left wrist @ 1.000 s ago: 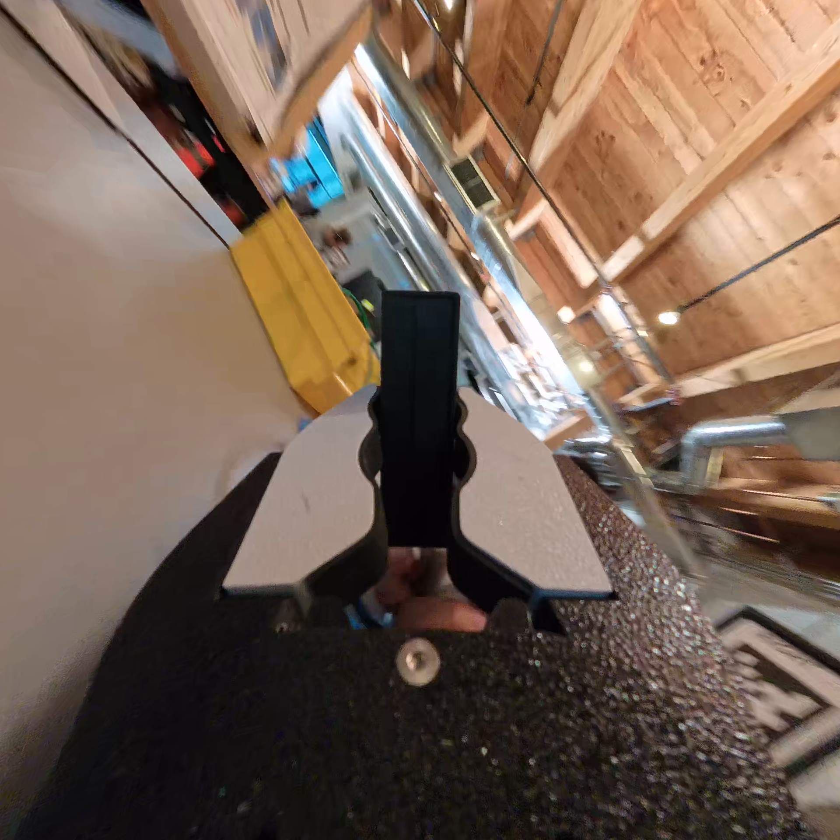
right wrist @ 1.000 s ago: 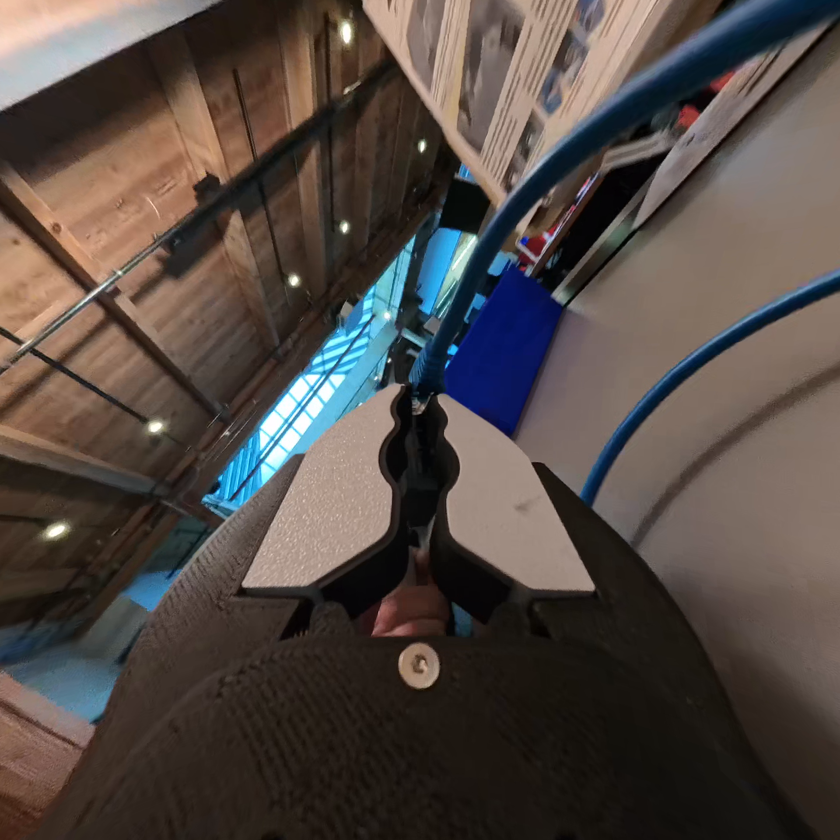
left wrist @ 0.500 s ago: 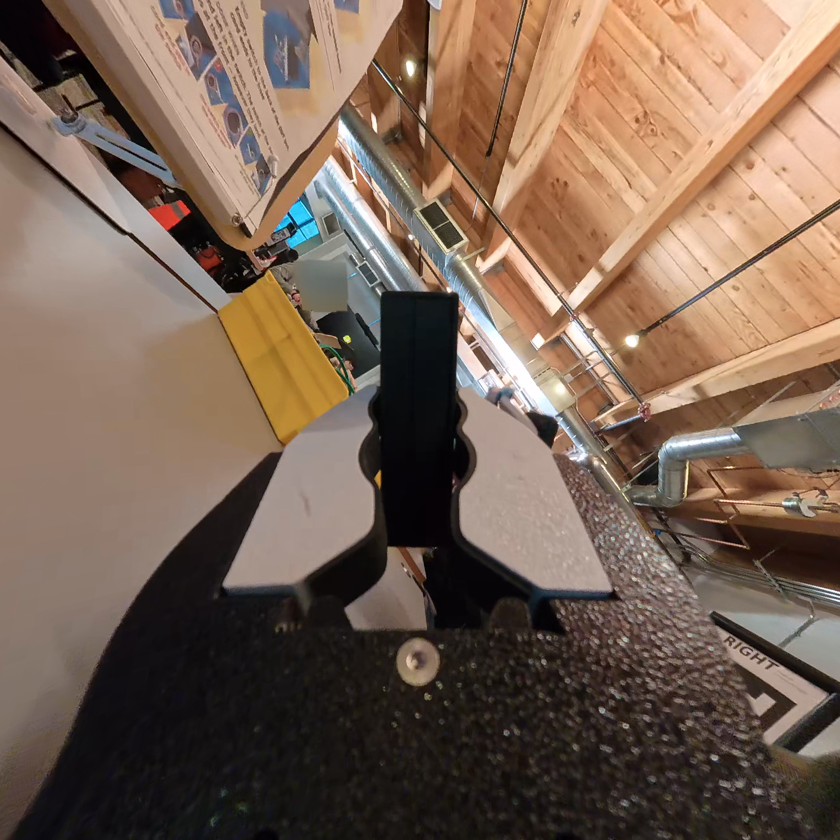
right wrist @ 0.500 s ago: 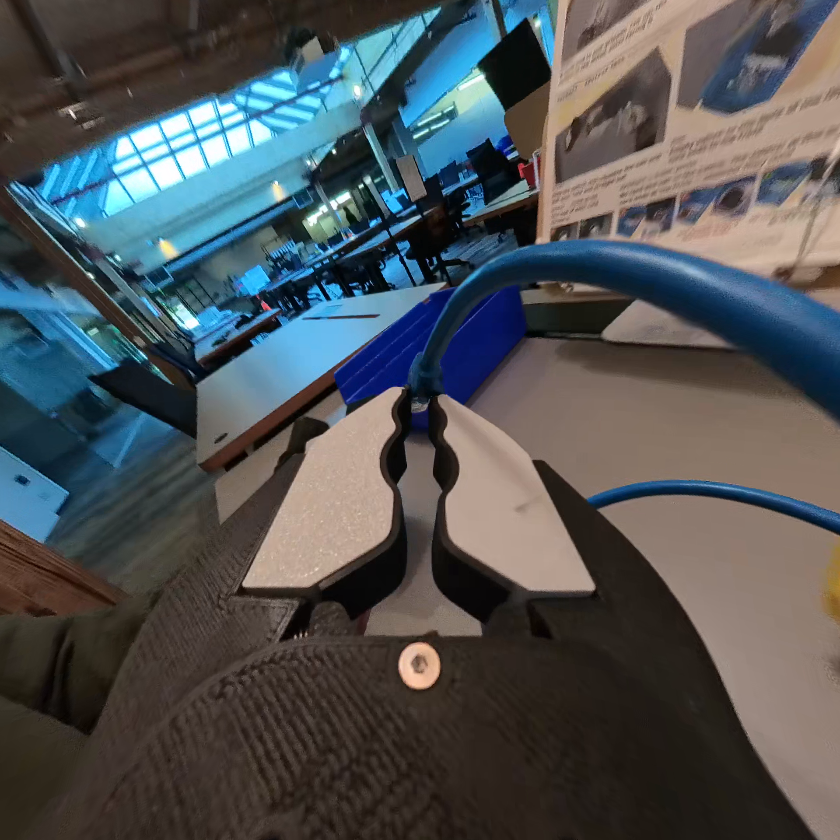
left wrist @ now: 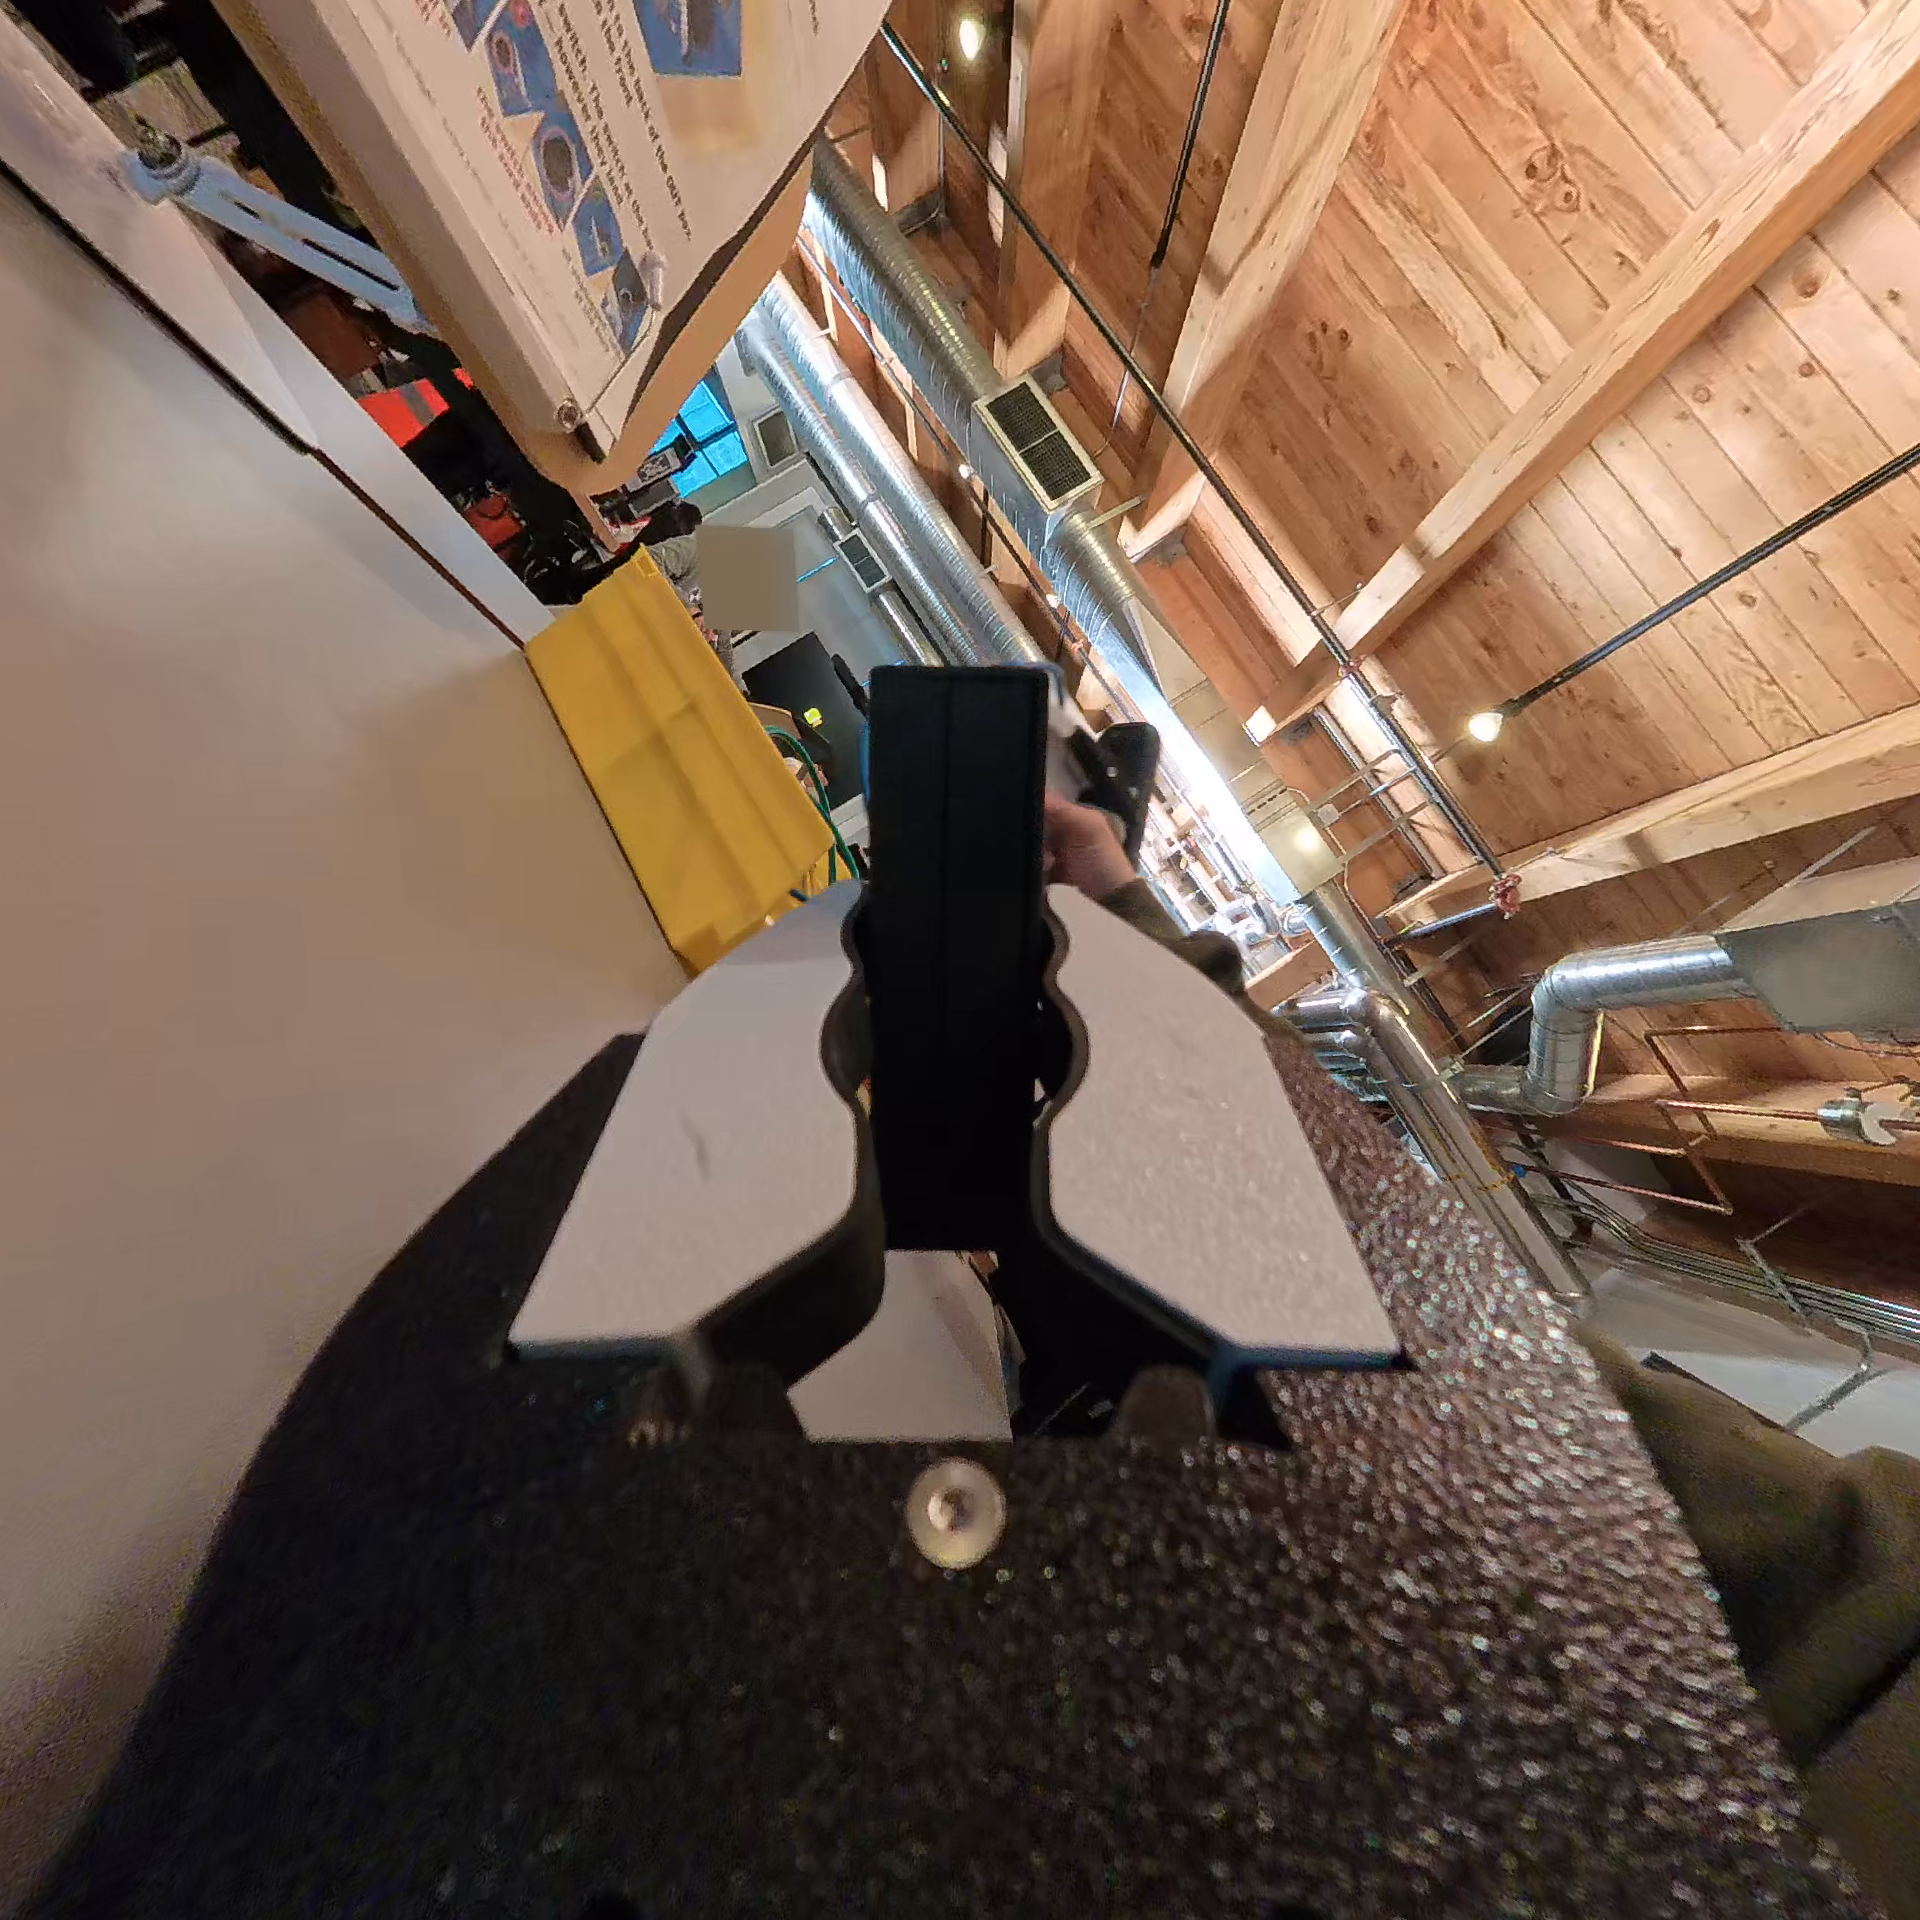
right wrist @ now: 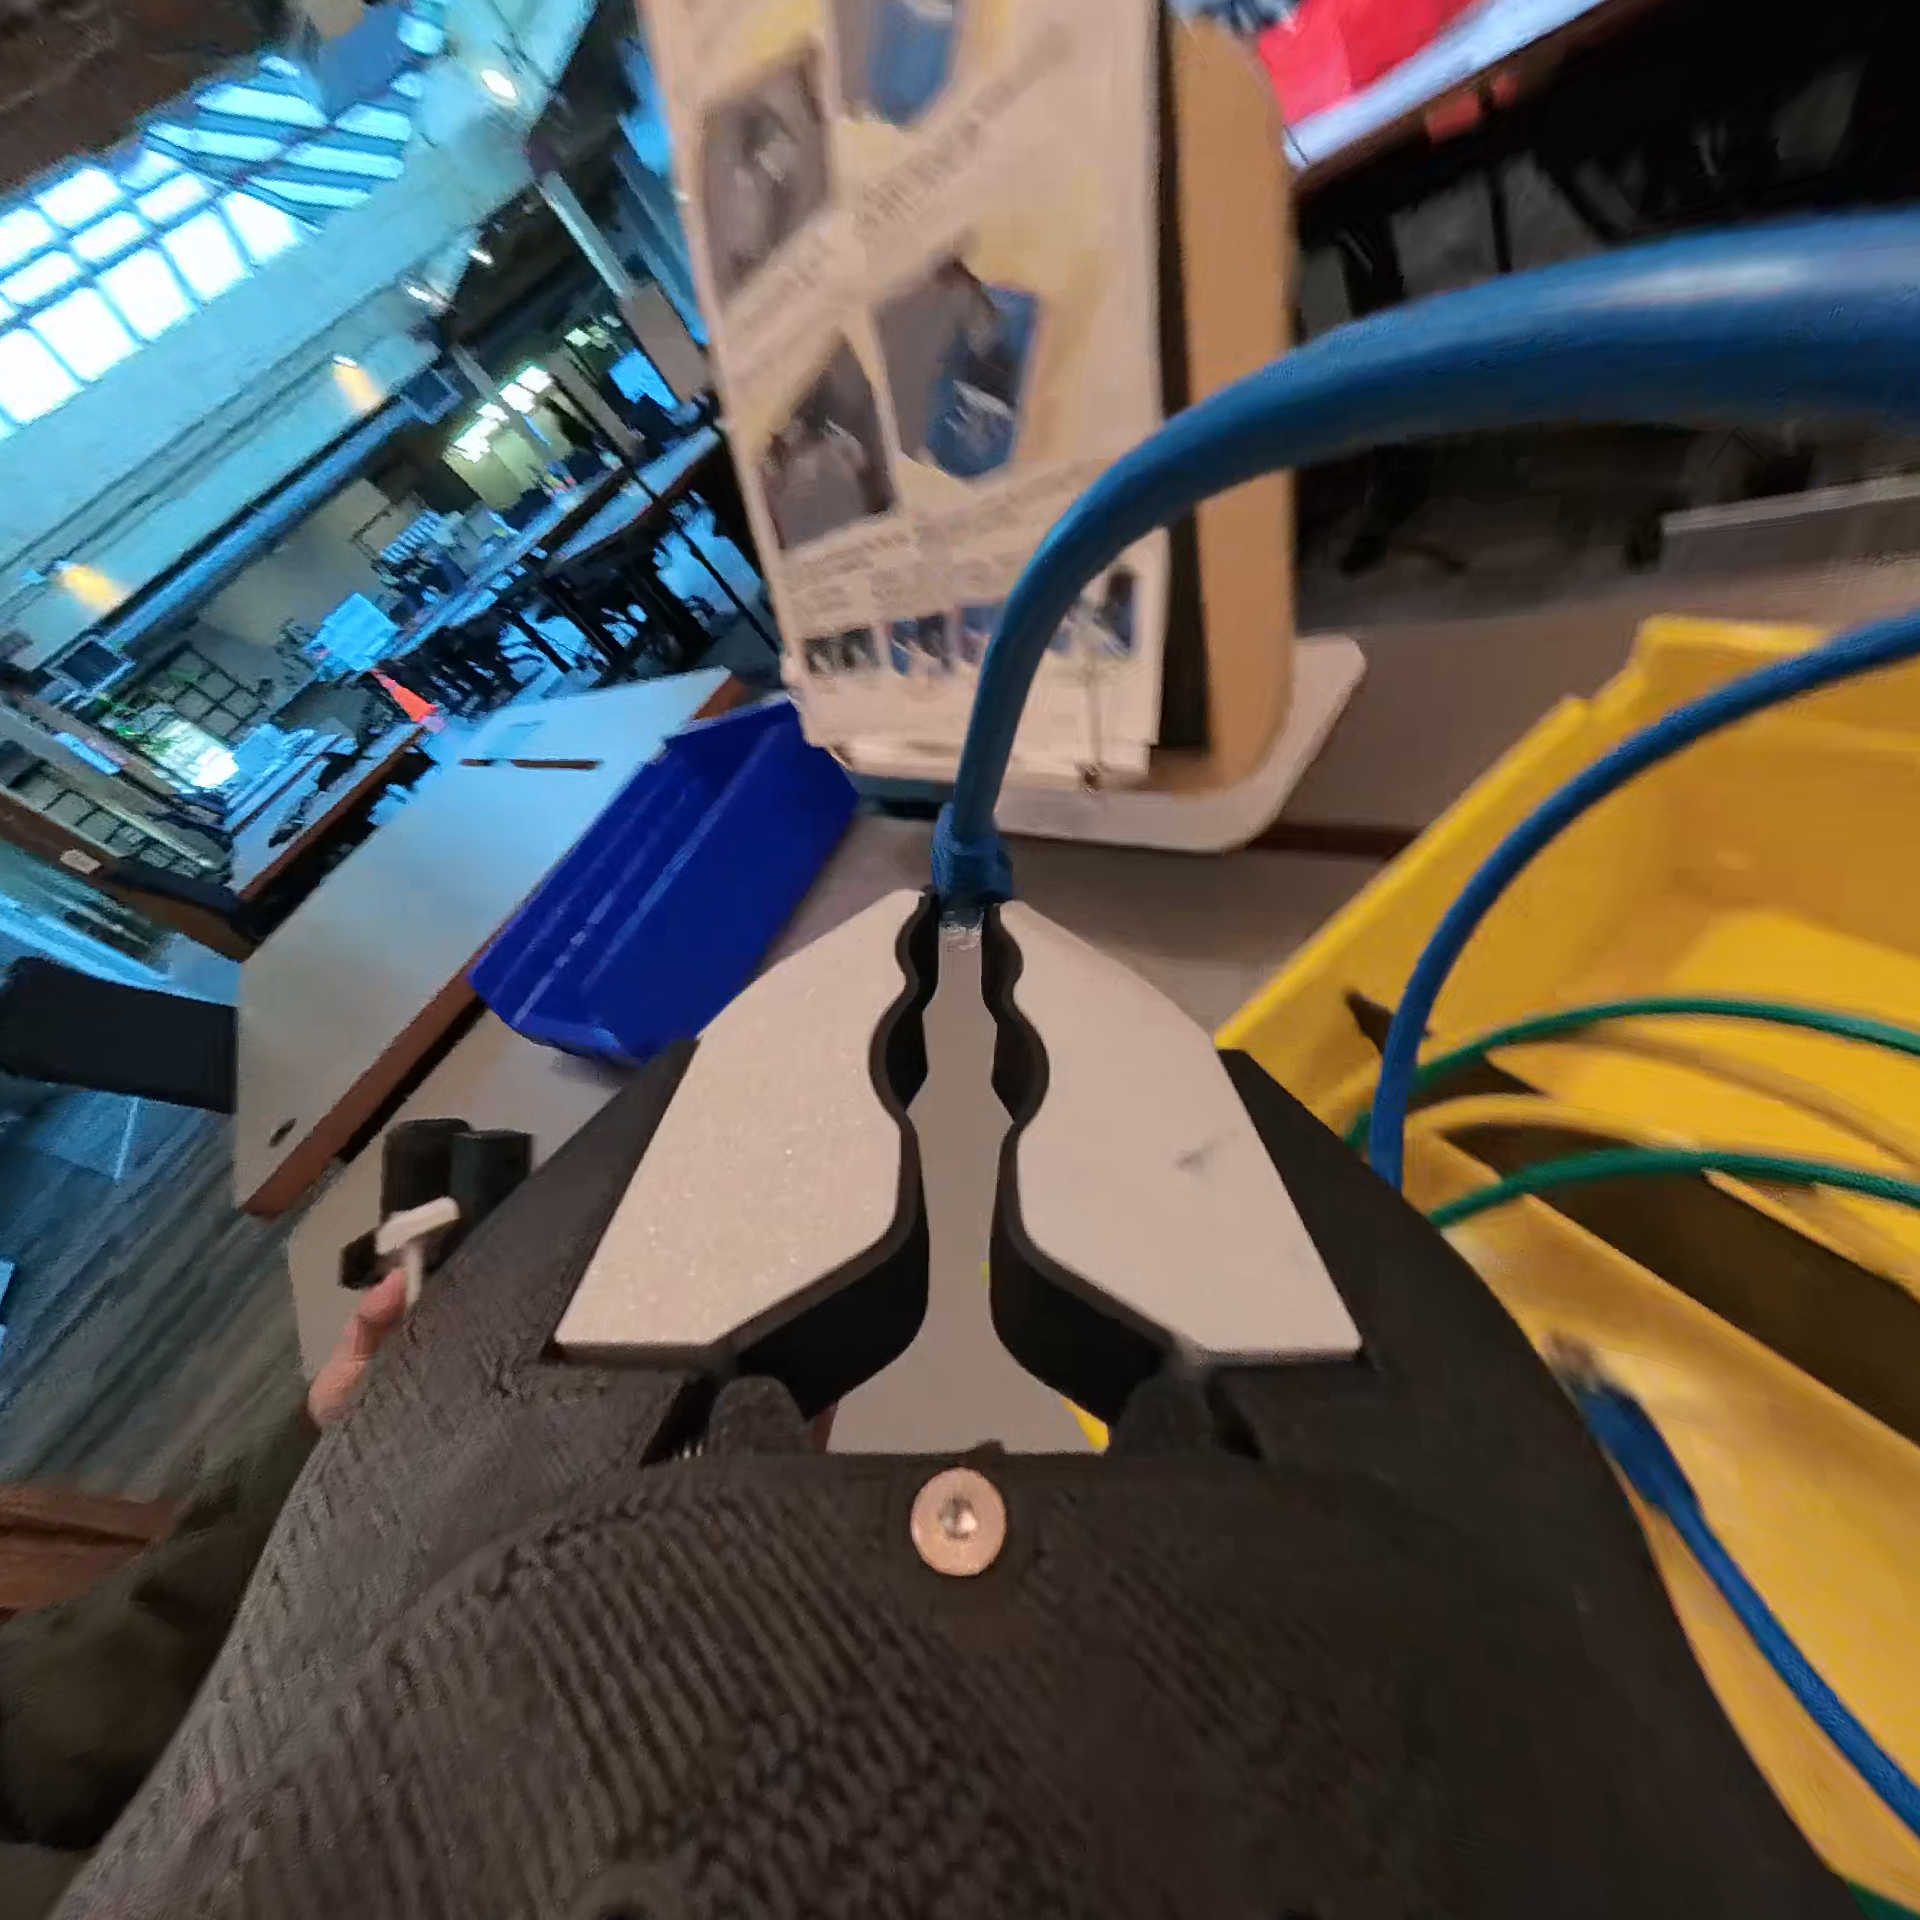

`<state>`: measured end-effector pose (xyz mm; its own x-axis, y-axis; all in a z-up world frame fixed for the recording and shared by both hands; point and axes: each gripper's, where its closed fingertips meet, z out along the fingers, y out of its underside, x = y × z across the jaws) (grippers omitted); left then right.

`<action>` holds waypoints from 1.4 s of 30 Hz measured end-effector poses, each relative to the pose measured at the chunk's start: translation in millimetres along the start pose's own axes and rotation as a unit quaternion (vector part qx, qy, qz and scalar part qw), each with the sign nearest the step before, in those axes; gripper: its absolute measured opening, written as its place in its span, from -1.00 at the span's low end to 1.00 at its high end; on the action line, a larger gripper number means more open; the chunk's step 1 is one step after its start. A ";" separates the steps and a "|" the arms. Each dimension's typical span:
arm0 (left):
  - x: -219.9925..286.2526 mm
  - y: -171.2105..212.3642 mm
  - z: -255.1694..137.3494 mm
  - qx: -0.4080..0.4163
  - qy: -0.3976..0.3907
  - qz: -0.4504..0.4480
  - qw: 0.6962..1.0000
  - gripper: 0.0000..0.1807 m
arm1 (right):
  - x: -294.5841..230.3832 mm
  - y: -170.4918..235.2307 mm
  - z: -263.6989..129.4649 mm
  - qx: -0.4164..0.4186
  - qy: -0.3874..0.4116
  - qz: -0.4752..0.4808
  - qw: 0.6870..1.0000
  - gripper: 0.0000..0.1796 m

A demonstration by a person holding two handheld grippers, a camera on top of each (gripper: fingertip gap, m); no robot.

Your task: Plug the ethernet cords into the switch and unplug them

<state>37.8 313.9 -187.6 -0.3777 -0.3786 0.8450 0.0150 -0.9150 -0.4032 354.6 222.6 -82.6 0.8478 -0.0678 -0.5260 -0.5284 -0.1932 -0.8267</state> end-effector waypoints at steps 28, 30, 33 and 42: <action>2.8 34.0 18.5 0.003 -0.030 -0.094 0.995 -0.70 | -183.7 238.4 37.0 -0.065 -0.026 -0.348 0.935 0.02; 7.6 37.2 20.1 0.016 -0.023 -0.122 0.992 -0.70 | -194.4 254.5 50.7 -0.045 -0.017 -0.359 0.932 0.03; 16.4 43.1 24.2 0.010 -0.010 -0.137 0.990 -0.70 | -203.1 269.6 62.1 -0.037 -0.020 -0.372 0.927 0.06; 51.3 75.9 20.6 -0.239 0.066 -0.064 0.967 -0.70 | -212.0 211.5 -0.2 -0.038 -0.183 -0.377 0.907 0.03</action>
<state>38.5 222.2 -167.6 -0.4643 -0.2165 0.8588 -0.4574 -0.7718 -0.4417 63.1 195.9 -145.9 0.8879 0.4381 0.1406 0.2121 -0.1185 -0.9700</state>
